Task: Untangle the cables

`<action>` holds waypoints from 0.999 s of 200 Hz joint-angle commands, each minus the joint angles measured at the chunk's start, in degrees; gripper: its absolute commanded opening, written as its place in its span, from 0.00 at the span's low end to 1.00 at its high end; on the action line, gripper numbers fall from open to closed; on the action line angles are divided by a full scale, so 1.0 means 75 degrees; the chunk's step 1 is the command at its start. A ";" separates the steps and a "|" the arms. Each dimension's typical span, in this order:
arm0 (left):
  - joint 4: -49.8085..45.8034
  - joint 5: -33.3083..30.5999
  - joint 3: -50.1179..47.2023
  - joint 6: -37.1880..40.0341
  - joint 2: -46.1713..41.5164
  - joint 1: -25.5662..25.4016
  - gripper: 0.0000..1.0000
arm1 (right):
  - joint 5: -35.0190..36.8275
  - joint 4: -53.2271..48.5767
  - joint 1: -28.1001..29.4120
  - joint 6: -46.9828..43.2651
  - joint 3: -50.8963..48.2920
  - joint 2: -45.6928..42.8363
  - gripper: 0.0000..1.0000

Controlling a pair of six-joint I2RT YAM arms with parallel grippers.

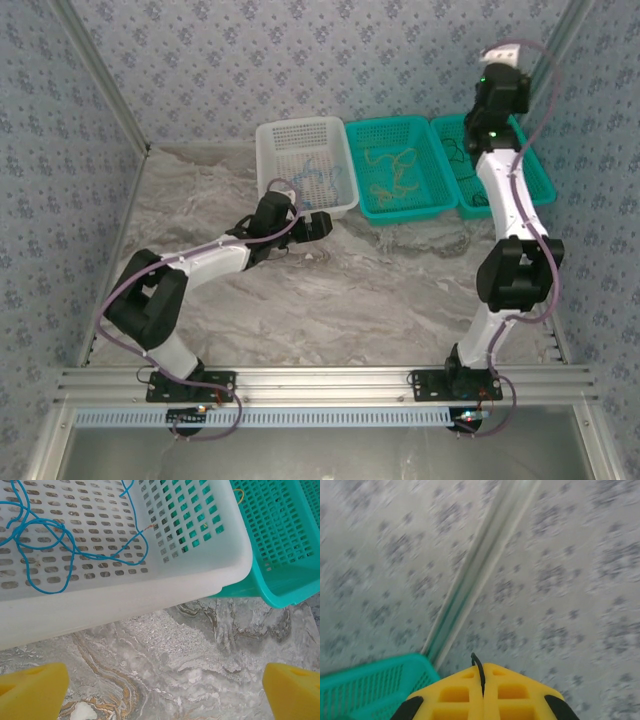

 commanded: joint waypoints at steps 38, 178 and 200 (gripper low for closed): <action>-0.0132 0.0078 0.0063 0.0016 -0.0028 0.0044 0.99 | 0.0224 -0.0712 -0.0624 0.1140 0.0106 0.1463 0.00; -0.1676 -0.3018 -0.0725 0.1449 -0.2327 0.0302 0.99 | -0.1810 -0.4291 -0.0985 0.4037 -0.0715 0.0220 1.00; -0.1845 -0.4036 -0.1231 0.2069 -0.3042 0.0812 0.99 | -0.1445 -0.3957 -0.0711 0.4401 -0.2040 -0.0995 1.00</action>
